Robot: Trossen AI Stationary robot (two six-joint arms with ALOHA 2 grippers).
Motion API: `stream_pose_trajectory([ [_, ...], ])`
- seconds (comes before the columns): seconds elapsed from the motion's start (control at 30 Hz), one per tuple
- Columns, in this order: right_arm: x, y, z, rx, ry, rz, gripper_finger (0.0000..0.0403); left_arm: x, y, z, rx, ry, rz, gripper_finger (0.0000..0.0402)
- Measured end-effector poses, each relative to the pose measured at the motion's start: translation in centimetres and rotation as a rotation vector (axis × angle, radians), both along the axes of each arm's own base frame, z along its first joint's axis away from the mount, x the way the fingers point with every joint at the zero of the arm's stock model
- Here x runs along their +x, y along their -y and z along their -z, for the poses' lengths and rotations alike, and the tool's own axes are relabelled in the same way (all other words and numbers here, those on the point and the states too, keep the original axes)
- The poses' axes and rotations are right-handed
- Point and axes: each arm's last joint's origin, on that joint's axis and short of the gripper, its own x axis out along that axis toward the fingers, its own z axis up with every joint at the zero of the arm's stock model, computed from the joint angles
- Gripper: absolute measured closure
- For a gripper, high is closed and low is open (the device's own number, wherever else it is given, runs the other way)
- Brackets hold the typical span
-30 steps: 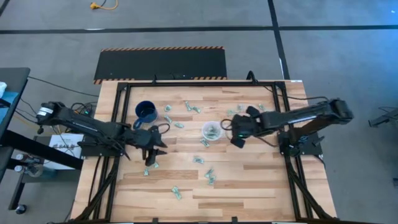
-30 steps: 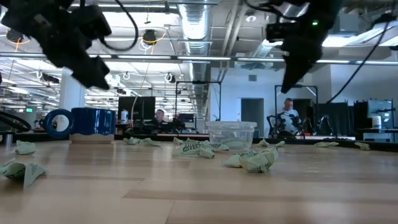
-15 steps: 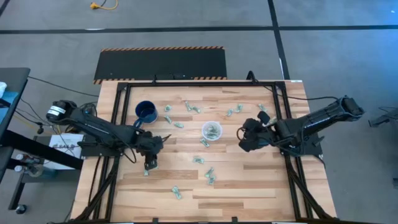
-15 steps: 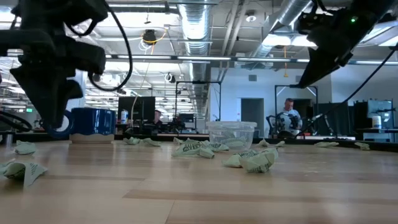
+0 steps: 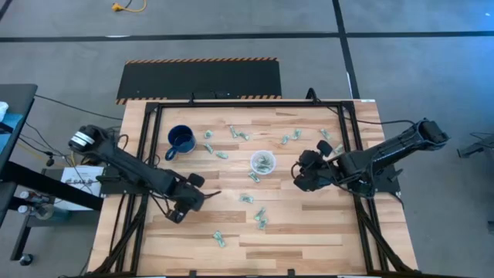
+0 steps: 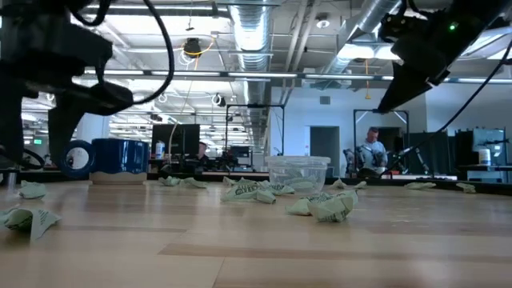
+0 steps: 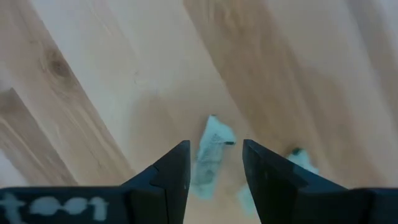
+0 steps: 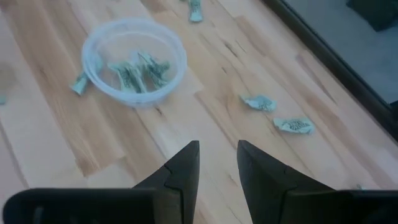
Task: Pick and place items into bin
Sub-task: Put the gray stevia packet into the transparent bin
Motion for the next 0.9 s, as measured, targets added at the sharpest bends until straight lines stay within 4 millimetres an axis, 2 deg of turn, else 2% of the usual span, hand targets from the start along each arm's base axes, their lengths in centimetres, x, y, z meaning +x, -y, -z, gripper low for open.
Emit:
stream_pose_trajectory([
  [0.33,0.0,-0.1,0.0,-0.007,0.007,-0.001,0.0301,0.8,0.2,3.0,0.086,-0.11,0.021,0.0265],
  [0.9,0.1,-0.1,0.0,-0.009,0.015,0.001,0.0301,0.8,0.2,3.5,0.101,-0.123,-0.006,0.0272],
])
